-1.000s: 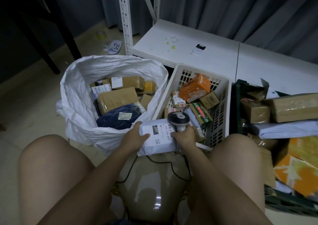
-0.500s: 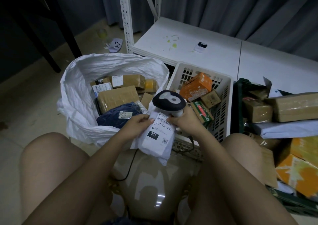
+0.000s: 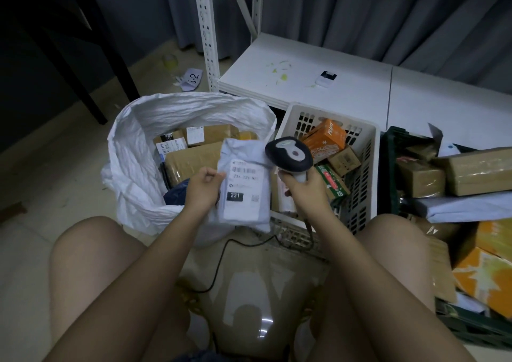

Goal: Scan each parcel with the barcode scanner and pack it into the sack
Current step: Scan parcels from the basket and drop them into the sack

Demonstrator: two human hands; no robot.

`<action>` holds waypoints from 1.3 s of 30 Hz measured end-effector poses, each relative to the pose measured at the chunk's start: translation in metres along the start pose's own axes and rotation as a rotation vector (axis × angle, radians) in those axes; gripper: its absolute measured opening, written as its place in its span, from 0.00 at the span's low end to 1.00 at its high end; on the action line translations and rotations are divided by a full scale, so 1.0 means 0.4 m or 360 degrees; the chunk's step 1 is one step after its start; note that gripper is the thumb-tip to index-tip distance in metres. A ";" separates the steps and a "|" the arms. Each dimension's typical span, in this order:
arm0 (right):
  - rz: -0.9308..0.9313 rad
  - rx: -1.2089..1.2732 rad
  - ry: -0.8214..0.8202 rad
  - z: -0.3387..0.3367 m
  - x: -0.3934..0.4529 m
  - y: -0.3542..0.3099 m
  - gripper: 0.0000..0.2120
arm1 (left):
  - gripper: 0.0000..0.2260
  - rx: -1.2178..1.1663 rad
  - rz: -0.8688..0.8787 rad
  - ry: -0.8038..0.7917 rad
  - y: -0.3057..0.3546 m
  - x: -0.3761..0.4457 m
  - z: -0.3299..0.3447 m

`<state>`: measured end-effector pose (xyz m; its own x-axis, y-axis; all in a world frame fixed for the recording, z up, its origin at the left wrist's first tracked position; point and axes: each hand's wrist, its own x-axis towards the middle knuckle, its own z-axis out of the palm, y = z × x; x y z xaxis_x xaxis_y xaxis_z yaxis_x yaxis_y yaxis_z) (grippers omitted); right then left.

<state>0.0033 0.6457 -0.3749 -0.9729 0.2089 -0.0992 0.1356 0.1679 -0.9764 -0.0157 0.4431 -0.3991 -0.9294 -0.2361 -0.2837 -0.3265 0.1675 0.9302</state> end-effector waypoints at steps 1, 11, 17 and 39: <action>0.0035 0.0002 -0.0036 -0.004 -0.003 0.000 0.12 | 0.11 -0.0081 -0.0010 0.0058 0.010 0.006 -0.003; 0.0124 -0.0026 -0.0327 -0.009 -0.064 -0.026 0.05 | 0.11 -0.0302 -0.0032 0.0254 0.053 0.062 -0.019; 0.0035 -0.0122 -0.0284 0.003 -0.089 -0.053 0.11 | 0.10 -0.0379 -0.0003 0.0272 0.054 0.055 -0.018; 0.0197 0.0151 -0.0115 0.049 -0.029 -0.075 0.13 | 0.09 -0.0365 0.0230 0.0620 0.092 0.133 -0.134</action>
<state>0.0069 0.6193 -0.3481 -0.9612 0.1520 -0.2303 0.2406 0.0530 -0.9692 -0.0678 0.3854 -0.3673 -0.8145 -0.5747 -0.0800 -0.1113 0.0195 0.9936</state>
